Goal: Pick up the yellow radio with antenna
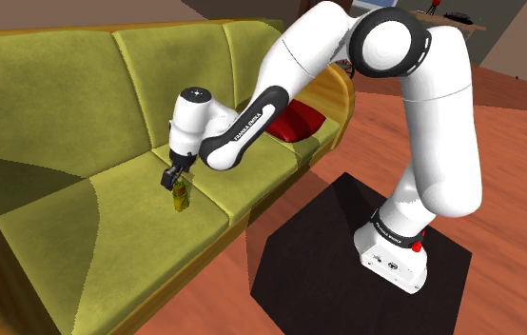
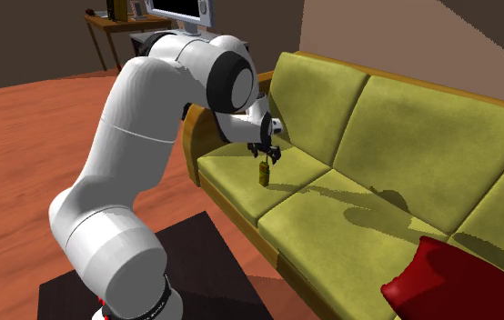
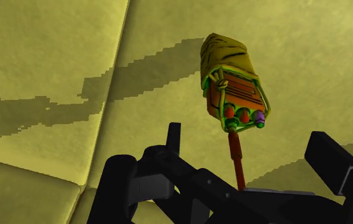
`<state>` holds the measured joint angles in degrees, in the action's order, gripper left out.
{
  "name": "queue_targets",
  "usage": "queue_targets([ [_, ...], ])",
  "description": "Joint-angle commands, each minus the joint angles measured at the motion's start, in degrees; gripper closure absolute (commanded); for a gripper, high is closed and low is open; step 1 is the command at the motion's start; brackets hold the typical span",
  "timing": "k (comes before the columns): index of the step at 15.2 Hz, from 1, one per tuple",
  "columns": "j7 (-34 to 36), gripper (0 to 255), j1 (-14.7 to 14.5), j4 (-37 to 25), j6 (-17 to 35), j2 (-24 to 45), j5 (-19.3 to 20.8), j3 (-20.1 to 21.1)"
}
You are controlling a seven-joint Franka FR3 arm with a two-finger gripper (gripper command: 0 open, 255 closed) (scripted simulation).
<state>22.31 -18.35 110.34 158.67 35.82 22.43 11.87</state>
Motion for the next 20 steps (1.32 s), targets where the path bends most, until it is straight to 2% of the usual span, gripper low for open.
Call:
queue_targets([
  [1,0.4,0,-0.5,-0.5,0.9,1.3,0.5,-0.6],
  [7,1.4,0,-1.6,-1.4,3.0,4.2,1.5,-1.9],
  [8,1.4,255,-1.6,-1.5,3.0,4.2,1.5,-1.9],
  [17,1.4,255,-1.6,-1.4,3.0,4.2,1.5,-1.9],
  [20,0.8,255,-0.9,-0.8,1.6,2.3,0.9,-1.0],
])
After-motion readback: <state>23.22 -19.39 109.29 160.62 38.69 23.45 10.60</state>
